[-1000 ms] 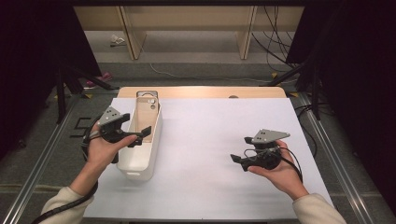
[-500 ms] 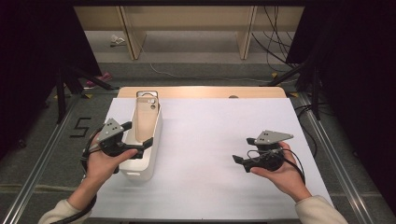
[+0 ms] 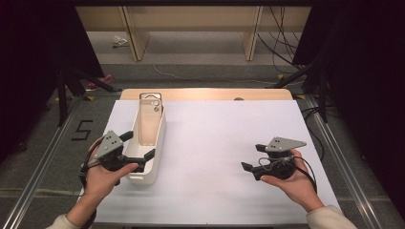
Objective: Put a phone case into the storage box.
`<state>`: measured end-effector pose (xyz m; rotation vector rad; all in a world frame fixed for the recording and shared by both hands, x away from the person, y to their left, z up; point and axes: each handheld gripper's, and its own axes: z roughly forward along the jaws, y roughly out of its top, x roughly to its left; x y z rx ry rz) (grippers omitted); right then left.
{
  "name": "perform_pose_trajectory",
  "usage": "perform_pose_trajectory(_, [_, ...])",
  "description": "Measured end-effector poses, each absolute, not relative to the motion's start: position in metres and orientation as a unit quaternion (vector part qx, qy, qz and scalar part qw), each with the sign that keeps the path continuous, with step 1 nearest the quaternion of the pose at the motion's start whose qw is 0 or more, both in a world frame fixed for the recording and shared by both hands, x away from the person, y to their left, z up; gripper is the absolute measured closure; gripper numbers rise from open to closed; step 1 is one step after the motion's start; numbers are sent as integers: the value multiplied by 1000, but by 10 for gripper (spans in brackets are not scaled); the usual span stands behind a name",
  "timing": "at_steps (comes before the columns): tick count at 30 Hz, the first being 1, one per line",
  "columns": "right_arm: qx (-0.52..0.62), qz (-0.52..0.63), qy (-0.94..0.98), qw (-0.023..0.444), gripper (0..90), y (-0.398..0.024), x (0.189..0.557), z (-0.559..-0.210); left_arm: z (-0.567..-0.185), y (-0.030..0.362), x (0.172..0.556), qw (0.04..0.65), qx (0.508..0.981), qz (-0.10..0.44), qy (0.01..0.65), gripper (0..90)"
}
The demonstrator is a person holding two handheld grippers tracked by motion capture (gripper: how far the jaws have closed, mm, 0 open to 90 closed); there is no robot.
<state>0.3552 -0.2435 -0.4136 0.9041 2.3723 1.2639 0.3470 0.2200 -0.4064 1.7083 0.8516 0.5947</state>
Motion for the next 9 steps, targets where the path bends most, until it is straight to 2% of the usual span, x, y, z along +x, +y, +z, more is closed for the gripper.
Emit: perform_pose_trajectory(9, [315,446,825,148,163,-242,354,-414,-410,217,343,542,718,258,353,0])
